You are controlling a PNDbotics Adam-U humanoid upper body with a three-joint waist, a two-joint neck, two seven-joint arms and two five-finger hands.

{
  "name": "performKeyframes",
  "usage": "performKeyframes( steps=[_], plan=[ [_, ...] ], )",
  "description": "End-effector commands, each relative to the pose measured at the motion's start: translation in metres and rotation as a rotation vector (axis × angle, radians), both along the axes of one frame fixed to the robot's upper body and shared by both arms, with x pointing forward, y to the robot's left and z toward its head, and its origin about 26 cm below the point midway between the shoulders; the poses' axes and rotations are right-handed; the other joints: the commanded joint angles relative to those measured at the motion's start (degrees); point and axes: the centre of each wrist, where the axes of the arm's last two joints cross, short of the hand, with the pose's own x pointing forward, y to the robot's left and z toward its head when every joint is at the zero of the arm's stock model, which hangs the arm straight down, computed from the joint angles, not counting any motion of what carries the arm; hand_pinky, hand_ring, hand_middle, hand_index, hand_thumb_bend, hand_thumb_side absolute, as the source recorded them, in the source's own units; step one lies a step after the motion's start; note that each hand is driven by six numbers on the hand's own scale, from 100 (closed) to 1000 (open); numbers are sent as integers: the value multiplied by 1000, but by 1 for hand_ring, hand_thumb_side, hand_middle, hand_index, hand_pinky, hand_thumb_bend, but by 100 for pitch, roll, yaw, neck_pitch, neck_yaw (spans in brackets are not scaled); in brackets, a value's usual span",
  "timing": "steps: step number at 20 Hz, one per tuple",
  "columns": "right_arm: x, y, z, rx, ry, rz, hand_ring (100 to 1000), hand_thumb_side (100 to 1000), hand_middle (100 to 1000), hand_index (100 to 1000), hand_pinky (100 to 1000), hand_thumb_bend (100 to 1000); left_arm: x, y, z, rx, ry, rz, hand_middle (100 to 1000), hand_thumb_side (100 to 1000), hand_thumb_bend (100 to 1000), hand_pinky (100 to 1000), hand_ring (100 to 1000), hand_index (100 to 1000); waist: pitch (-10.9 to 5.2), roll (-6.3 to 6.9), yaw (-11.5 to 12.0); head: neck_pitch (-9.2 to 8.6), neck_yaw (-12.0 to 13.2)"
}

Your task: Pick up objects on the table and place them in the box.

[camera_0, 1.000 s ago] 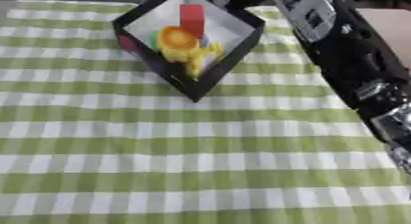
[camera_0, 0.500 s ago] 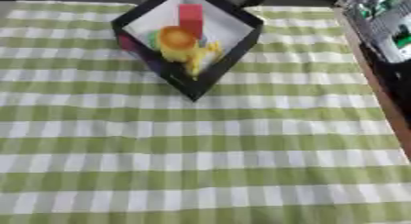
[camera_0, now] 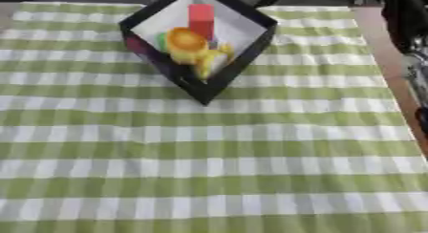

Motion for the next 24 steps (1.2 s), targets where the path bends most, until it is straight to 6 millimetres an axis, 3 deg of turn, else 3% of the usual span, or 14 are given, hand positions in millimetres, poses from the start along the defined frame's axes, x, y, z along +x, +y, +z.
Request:
performKeyframes(
  steps=[1, 3, 5, 10, 24],
  plan=[
    [-9, -9, -6, 9, -8, -8, 814, 658, 689, 801, 854, 100, 0, 2, 3, -7, -12, 10, 767, 693, 283, 832, 769, 823, -156, 131, 0, -1, 54],
    [-10, -15, -21, 37, 24, -1, 812, 641, 687, 800, 853, 100, 1, 3, 2, -9, -5, 11, 767, 694, 282, 832, 769, 823, -178, 151, -6, 18, 89],
    [-11, -17, -33, 85, 45, 21, 787, 553, 665, 786, 844, 100, 2, 3, -2, -14, 12, 10, 760, 701, 279, 830, 765, 818, -205, 167, -7, 45, 83],
    [-8, -22, -55, 170, 85, 31, 782, 577, 663, 784, 844, 100, 8, 8, -16, -42, 72, 9, 757, 717, 279, 828, 763, 815, -247, 196, -5, 58, 67],
    [-8, -25, -72, 209, 139, 7, 783, 604, 666, 784, 844, 100, 9, 9, -21, -50, 83, -1, 757, 721, 278, 828, 763, 815, -256, 207, -24, 59, -5]
  ],
)
